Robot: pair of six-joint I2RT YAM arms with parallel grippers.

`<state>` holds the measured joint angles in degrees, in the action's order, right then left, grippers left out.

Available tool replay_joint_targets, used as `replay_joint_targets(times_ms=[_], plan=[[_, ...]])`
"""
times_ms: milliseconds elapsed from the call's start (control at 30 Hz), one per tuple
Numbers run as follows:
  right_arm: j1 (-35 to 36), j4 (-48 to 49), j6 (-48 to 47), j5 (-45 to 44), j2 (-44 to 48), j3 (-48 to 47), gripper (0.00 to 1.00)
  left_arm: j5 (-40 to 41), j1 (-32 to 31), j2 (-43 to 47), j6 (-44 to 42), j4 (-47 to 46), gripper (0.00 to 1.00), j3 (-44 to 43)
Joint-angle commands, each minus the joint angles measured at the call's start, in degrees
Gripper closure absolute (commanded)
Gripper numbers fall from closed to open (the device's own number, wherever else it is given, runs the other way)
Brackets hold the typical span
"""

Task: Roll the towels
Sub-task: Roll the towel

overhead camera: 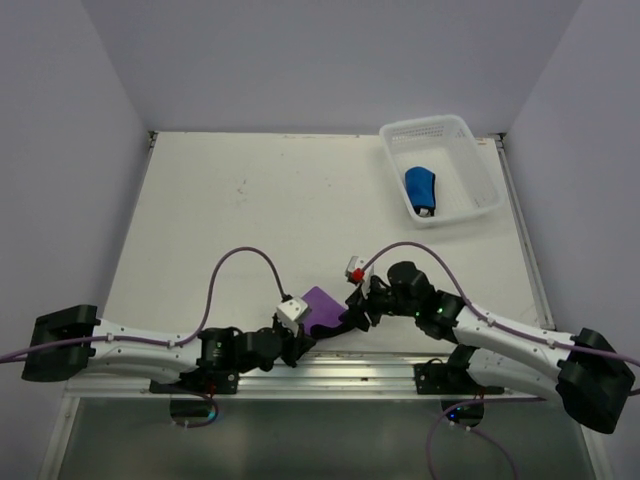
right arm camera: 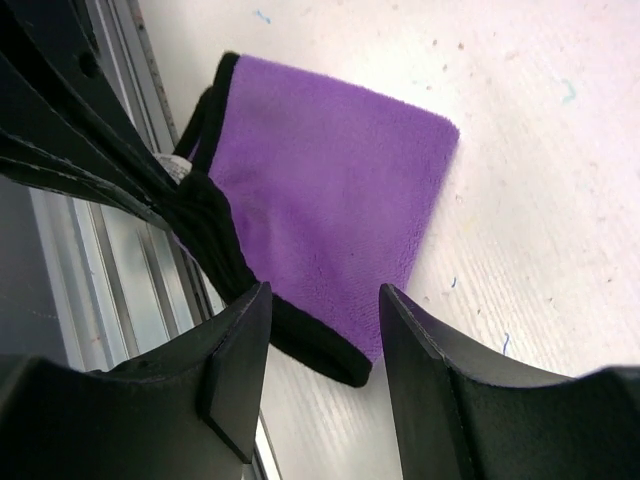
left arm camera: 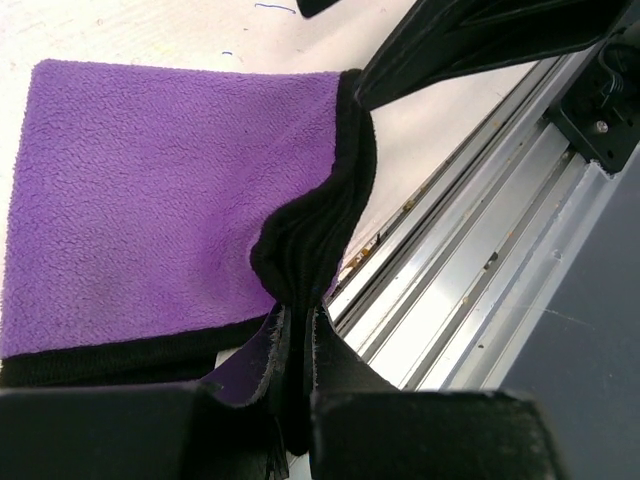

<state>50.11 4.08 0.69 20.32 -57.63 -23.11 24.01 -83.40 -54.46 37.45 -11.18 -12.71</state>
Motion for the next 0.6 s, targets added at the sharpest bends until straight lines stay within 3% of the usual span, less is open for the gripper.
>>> replay_joint_targets(times_ms=[0,167,300,567], plan=[[-0.01,4.97,0.1,-0.12,3.57,1.31,0.49,0.33,-0.37,0.66,2.71,-3.41,1.0,1.02],[3.85,7.53,-4.18,-0.53,3.49,3.43,0.42,1.65,-0.45,5.22,4.82,-1.49,1.0,2.51],[13.59,1.21,-10.07,-9.66,-0.64,0.27,0.42,2.09,-0.45,6.82,5.26,0.1,1.0,2.69],[20.63,-6.25,-16.93,-21.36,-0.73,-4.74,0.42,1.04,-0.45,5.42,5.7,-0.16,1.0,2.78]])
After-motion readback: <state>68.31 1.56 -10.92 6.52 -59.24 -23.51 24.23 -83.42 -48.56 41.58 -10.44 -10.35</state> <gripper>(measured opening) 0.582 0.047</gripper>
